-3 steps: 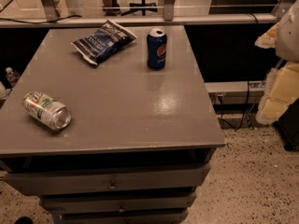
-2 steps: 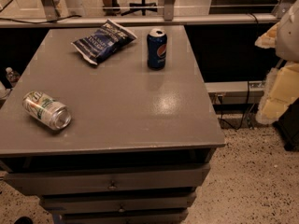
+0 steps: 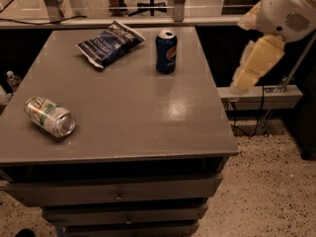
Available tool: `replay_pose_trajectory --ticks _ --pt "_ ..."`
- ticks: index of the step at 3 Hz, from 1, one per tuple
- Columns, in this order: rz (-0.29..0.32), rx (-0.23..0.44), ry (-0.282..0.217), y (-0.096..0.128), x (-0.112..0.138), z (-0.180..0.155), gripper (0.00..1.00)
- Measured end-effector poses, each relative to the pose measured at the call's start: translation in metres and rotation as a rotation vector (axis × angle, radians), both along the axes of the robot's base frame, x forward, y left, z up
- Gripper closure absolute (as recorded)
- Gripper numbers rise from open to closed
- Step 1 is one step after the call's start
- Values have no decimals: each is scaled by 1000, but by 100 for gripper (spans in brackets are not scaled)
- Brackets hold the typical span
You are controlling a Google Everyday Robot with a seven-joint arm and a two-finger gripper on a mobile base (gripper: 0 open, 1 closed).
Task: Pick blue chip bag
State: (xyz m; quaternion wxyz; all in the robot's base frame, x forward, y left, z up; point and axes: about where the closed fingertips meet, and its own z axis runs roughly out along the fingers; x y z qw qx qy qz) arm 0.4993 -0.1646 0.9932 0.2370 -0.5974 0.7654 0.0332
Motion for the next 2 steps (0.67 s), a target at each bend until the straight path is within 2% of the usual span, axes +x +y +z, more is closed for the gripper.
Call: replay_pose_trajectory --ticks 1,2 --pt "35 108 -54 48 47 24 0" --pt "90 214 -114 122 92 61 0"
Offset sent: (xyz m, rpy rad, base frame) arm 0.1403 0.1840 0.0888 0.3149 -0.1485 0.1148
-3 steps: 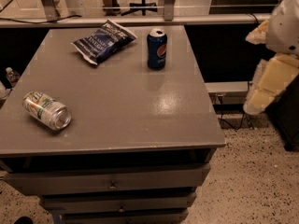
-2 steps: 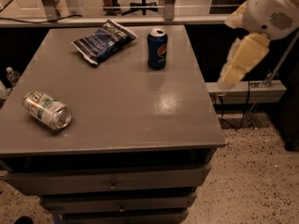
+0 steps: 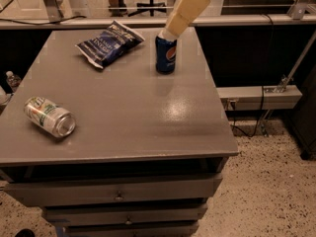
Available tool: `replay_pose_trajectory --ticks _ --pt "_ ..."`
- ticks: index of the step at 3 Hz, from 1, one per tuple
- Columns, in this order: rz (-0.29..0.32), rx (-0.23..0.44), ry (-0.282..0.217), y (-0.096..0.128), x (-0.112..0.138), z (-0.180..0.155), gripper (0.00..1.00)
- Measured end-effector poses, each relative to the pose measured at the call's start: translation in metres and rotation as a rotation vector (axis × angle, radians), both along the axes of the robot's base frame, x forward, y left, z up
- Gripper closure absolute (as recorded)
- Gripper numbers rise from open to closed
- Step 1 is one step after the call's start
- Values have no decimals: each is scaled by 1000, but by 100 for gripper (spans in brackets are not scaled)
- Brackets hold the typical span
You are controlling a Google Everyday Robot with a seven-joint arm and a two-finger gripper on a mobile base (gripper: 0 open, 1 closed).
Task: Pick blue chip bag
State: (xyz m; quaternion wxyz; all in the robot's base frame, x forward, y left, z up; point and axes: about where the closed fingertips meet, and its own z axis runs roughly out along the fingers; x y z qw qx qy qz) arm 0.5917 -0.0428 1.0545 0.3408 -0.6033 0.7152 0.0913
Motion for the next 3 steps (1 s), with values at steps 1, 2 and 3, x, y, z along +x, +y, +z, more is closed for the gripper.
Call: replay_pose_trajectory --ticks 1,2,3 --pt "0 0 0 0 0 0 0" --pt "-4 6 -17 2 5 0 0" --pt "-15 30 -55 27 41 -20 0"
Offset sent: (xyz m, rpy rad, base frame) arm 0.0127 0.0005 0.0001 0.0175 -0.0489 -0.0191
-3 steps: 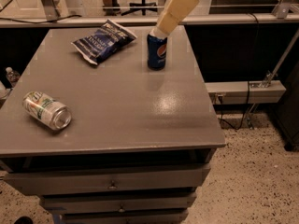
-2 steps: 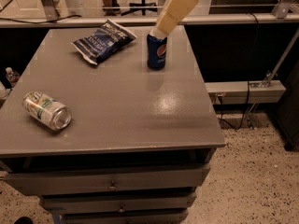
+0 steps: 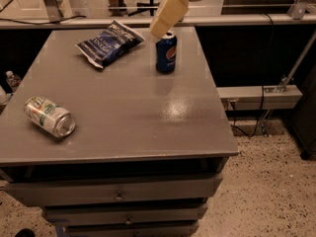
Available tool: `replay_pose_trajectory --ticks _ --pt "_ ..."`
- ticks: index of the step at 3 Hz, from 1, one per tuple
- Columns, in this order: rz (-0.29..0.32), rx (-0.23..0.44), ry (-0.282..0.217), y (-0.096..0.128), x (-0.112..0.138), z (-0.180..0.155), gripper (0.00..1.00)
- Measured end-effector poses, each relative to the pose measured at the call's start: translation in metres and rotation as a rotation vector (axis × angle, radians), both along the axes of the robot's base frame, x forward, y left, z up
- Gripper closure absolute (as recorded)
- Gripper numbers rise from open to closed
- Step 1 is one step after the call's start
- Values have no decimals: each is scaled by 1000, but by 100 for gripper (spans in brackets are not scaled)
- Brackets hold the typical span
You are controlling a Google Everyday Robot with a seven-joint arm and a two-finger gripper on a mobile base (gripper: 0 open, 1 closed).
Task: Pick blue chip bag
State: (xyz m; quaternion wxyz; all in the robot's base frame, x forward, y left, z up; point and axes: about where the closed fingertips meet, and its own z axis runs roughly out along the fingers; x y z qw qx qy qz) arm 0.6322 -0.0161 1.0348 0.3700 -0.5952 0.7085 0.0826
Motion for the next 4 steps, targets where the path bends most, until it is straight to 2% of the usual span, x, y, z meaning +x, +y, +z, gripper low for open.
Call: replay_pose_trajectory --ticks 2,3,4 --pt "-5 99 -66 70 105 -26 0" --pt "8 100 -53 111 144 -51 0" --pt "31 70 -1 146 163 -90 0"
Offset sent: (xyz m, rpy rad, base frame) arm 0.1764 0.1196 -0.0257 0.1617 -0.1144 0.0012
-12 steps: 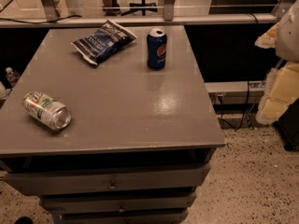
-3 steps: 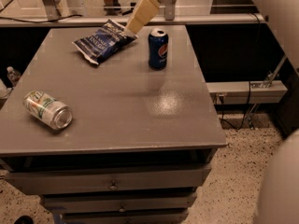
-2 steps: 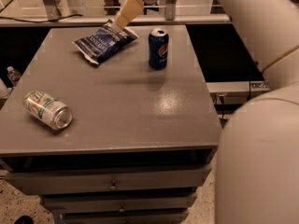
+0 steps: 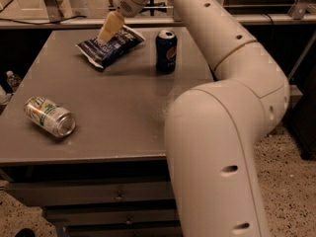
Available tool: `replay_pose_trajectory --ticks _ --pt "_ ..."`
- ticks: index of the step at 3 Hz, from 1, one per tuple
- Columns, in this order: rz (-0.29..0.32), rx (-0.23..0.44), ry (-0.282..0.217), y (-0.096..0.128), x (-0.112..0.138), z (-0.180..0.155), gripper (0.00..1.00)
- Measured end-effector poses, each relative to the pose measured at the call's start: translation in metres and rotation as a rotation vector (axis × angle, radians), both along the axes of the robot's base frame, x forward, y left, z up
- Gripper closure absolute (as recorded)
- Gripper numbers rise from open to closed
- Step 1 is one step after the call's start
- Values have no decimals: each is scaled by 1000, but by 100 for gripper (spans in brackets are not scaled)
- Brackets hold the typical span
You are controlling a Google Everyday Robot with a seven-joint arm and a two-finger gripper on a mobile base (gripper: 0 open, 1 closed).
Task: Pick blue chip bag
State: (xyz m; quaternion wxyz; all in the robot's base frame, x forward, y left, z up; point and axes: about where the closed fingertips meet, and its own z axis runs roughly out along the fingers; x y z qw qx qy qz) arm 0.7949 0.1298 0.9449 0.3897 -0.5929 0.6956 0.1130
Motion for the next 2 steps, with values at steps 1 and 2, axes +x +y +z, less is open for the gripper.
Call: replay_pose_trajectory --ticks 1,2 --pt "19 -40 63 23 7 -39 0" --pt "17 -67 122 33 7 -69 0"
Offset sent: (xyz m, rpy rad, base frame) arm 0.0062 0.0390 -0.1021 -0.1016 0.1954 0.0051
